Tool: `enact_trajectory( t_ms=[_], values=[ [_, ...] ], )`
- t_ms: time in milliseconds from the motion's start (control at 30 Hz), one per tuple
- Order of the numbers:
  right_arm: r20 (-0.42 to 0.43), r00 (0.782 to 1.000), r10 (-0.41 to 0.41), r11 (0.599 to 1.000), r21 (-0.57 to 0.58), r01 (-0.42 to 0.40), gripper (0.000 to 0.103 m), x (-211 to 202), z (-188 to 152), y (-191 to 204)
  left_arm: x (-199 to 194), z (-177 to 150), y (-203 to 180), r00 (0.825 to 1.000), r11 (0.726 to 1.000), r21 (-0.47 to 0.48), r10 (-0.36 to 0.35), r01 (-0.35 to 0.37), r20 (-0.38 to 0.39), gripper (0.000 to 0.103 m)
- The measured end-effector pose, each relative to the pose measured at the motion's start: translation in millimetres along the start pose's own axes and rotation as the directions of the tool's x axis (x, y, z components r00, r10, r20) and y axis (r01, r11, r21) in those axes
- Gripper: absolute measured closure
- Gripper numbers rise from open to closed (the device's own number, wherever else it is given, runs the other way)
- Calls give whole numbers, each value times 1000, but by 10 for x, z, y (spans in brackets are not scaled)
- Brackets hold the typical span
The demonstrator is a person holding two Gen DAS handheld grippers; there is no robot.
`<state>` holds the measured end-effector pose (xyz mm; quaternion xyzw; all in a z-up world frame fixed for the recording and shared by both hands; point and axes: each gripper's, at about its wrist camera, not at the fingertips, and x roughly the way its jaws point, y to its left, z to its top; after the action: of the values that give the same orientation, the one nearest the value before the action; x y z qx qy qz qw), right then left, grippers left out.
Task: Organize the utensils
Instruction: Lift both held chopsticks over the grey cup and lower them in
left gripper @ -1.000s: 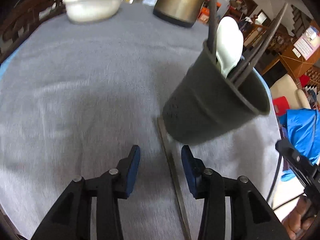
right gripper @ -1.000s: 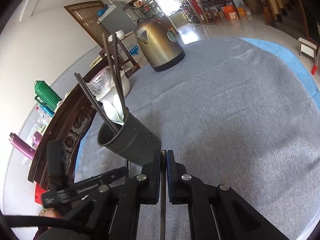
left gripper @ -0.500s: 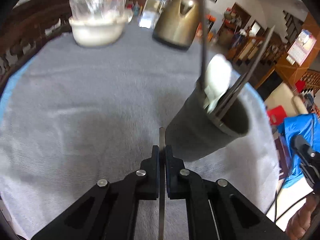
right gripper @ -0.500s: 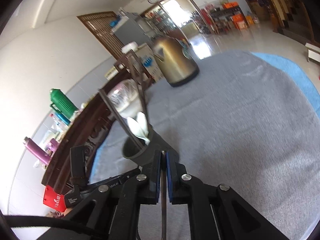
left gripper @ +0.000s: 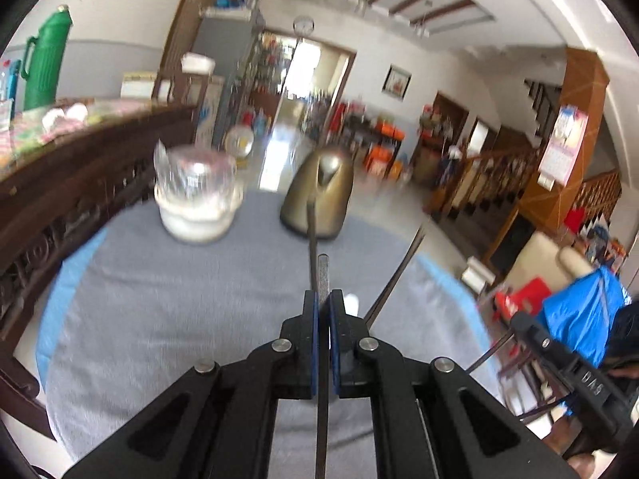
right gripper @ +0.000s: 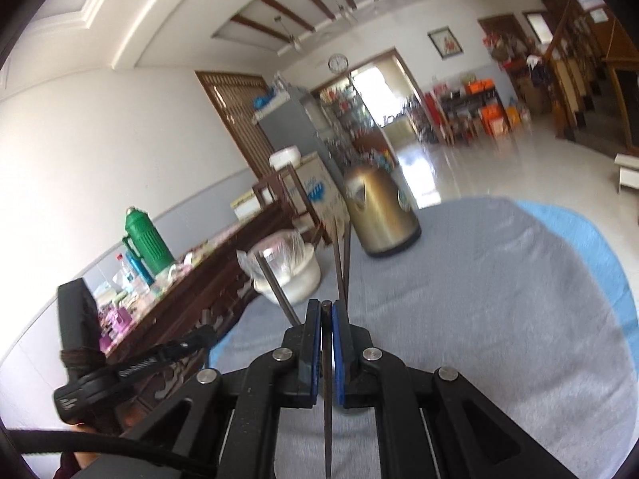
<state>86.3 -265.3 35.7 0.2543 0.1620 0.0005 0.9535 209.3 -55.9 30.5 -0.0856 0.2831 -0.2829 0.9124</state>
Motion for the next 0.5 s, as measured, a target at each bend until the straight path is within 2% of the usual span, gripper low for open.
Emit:
enact_trajectory(
  t_ms=[233, 367, 500],
  values=[
    [83, 997, 5, 1000, -20, -3, 97, -118, 226, 139, -193, 261, -128, 985, 1000, -4, 26, -25, 168, 98],
    [104, 994, 19, 1000, -12, -18, 97, -146, 366, 173, -273, 418, -184, 964, 999, -7, 35, -35, 264, 98],
    [123, 992, 24, 1000, 3, -25, 97, -159, 514, 183, -292, 574, -224, 933, 999, -10, 43, -42, 356, 98]
  ],
)
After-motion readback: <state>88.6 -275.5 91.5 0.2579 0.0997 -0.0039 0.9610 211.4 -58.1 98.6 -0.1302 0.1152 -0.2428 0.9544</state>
